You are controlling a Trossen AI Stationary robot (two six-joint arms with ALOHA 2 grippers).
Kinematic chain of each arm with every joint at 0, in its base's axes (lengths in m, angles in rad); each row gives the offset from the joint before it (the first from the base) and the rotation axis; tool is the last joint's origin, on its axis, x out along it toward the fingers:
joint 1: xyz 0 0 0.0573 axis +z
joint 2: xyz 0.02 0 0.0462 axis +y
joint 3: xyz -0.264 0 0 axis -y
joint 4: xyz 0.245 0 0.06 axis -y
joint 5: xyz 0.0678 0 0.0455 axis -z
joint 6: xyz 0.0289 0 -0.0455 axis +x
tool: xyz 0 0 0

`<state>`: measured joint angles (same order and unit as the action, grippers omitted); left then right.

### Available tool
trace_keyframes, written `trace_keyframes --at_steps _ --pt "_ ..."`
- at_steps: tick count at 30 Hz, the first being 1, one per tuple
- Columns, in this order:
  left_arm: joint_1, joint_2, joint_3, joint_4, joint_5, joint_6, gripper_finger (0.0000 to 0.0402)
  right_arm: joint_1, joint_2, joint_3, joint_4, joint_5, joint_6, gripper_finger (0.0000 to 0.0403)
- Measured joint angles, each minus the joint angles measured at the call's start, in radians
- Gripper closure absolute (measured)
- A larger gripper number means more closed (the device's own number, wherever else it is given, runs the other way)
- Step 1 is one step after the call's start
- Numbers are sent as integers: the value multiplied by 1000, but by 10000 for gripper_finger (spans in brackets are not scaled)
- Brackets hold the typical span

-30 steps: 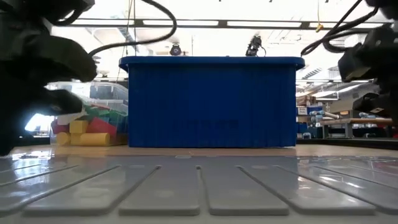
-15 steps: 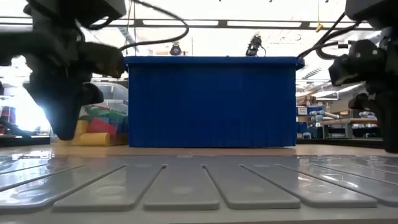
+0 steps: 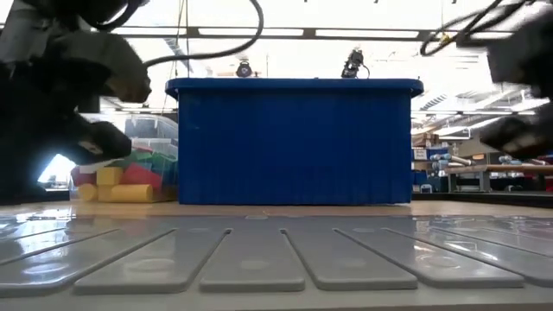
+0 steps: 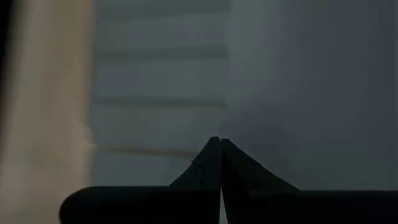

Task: Sort blocks
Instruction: Assemble the blue bin using bin divider

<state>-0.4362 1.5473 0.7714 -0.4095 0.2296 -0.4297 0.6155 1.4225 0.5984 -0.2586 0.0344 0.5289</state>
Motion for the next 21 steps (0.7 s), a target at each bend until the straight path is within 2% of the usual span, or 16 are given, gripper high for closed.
trace_keyframes --at_steps 5,8,11,15,21 --pt "2 29 -4 -7 -36 -44 365 -35 59 6 -29 49 -52 403" --pt "18 30 -3 -1 -84 -82 365 -77 26 4 -145 164 -97 403" --pt "54 24 -2 0 -191 -169 365 -126 -31 -2 -261 269 -101 403" --pt "93 25 0 4 -331 -304 365 -186 -94 -5 -355 265 -89 403" --pt "108 -12 65 -93 -412 -444 365 -225 -211 -3 -420 252 -108 403"
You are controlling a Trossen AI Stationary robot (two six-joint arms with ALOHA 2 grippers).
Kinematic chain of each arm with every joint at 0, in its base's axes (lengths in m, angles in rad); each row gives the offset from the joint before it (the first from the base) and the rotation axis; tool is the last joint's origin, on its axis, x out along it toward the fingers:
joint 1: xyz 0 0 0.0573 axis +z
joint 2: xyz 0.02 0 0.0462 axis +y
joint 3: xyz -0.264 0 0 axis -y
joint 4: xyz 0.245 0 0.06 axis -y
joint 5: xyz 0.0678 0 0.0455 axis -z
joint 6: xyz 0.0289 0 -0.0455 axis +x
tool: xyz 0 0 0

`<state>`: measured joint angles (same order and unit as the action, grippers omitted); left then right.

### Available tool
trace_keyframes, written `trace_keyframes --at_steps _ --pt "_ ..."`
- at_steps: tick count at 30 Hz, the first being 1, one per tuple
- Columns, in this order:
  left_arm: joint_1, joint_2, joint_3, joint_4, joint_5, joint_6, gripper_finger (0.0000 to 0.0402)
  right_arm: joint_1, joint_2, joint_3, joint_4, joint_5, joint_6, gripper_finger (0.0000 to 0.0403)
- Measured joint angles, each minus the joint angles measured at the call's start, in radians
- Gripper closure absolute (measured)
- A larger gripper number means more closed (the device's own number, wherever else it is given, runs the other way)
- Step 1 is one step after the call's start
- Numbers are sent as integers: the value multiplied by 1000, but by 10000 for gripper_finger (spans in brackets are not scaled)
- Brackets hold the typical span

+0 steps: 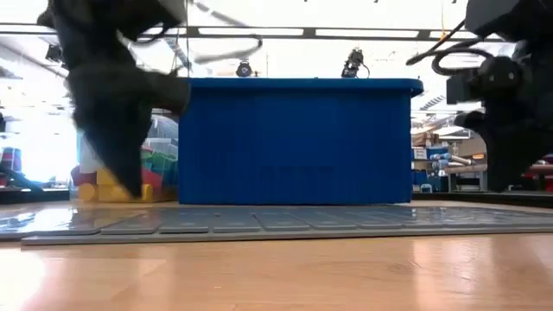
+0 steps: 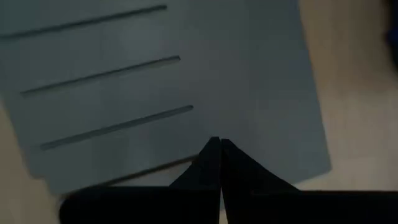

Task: Sort blocks
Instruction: Assemble the blue bin using bin divider

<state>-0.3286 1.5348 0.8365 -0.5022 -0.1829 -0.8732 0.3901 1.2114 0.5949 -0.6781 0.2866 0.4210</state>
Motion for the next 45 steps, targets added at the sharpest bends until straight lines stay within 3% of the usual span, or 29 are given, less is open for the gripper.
trace_keyframes --at_steps 7,12,19,25,30,35,40,45 --pt "-62 -78 115 -149 -66 -134 365 -28 -185 2 -123 -3 152 392" --pt "-94 -131 108 -165 -49 -288 354 -70 -301 1 -281 -24 323 340" --pt "-125 -161 108 -271 -91 -439 268 -92 -470 -90 -301 -105 521 226" --pt "-196 -168 107 -338 -224 -596 189 -93 -569 -228 -182 -135 668 160" --pt "-296 -169 107 -388 -324 -790 169 -93 -582 -357 -8 -153 727 148" --pt "-395 -169 41 -350 -339 -970 173 -93 -588 -420 108 -162 751 157" --pt "-482 -169 -118 -152 -363 -1171 178 -93 -587 -416 120 -167 732 168" --pt "-508 -168 -265 94 -367 -1235 178 -93 -584 -416 112 -163 734 172"
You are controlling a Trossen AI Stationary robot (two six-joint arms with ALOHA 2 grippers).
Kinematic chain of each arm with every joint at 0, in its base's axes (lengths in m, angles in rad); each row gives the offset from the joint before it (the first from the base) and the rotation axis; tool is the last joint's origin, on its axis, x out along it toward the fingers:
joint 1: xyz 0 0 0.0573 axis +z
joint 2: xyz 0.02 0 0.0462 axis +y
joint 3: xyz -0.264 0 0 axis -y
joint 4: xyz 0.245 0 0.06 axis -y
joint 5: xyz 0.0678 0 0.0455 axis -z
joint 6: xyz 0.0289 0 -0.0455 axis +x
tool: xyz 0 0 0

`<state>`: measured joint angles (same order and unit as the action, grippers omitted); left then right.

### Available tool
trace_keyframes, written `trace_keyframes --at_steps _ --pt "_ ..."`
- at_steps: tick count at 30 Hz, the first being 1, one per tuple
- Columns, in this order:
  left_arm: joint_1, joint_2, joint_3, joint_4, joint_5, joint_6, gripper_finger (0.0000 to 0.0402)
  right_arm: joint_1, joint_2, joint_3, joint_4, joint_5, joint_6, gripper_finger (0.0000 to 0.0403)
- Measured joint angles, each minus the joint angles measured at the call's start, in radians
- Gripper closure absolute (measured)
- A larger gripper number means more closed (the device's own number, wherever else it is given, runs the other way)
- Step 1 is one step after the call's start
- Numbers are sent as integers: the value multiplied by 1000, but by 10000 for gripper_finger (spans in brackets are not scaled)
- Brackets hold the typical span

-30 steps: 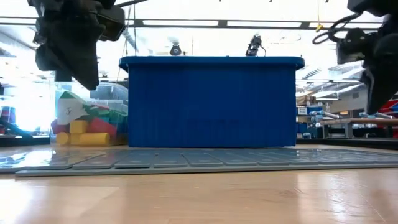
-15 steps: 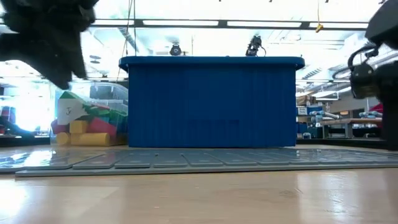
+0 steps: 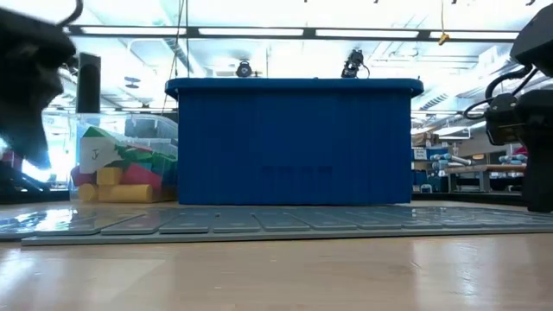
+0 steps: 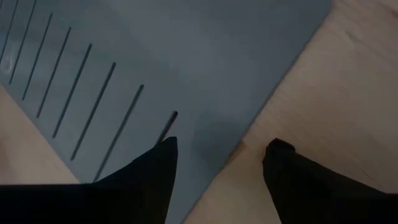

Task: Sort blocks
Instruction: Assemble the blue bin using bin divider

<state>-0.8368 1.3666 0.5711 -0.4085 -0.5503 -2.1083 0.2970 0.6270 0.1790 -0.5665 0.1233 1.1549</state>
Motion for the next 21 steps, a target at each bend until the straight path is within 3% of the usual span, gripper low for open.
trace_keyframes --at_steps 11,21 --pt "10 -2 -93 47 11 -19 179 0 0 1 -16 21 55 185" --pt "12 37 -142 199 -61 11 179 0 33 -13 27 29 74 213"
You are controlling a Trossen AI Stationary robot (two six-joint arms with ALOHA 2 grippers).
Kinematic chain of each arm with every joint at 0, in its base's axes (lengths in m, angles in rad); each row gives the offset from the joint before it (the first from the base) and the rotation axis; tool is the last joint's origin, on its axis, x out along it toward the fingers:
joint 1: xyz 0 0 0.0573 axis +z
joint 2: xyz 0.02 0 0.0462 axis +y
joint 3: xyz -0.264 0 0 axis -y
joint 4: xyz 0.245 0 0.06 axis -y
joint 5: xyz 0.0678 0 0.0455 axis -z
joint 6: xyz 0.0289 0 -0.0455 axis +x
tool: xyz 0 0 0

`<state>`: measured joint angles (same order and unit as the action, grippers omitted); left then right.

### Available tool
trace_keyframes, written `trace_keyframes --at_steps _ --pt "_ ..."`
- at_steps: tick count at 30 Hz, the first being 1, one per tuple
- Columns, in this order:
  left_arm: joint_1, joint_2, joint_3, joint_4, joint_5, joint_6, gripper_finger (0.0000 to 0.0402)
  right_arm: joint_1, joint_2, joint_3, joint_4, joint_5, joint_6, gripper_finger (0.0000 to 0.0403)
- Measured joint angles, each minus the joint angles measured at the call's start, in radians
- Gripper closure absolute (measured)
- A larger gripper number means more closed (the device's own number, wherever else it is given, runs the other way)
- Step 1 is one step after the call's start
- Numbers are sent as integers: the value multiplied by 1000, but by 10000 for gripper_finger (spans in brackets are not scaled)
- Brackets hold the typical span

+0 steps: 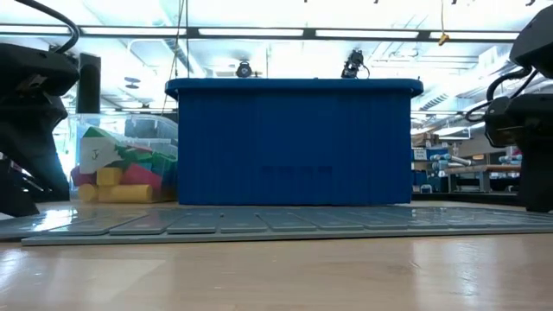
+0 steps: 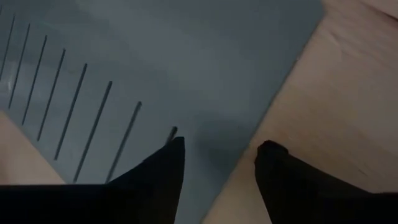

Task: Sort blocks
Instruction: Assemble the blue bin using bin divider

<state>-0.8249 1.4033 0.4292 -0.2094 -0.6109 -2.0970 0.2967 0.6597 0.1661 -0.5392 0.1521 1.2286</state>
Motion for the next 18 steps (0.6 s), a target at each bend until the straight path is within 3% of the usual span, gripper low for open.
trace_keyframes --at_steps 18 --pt "-14 63 -9 206 -109 59 179 0 16 -3 17 6 -35 244"
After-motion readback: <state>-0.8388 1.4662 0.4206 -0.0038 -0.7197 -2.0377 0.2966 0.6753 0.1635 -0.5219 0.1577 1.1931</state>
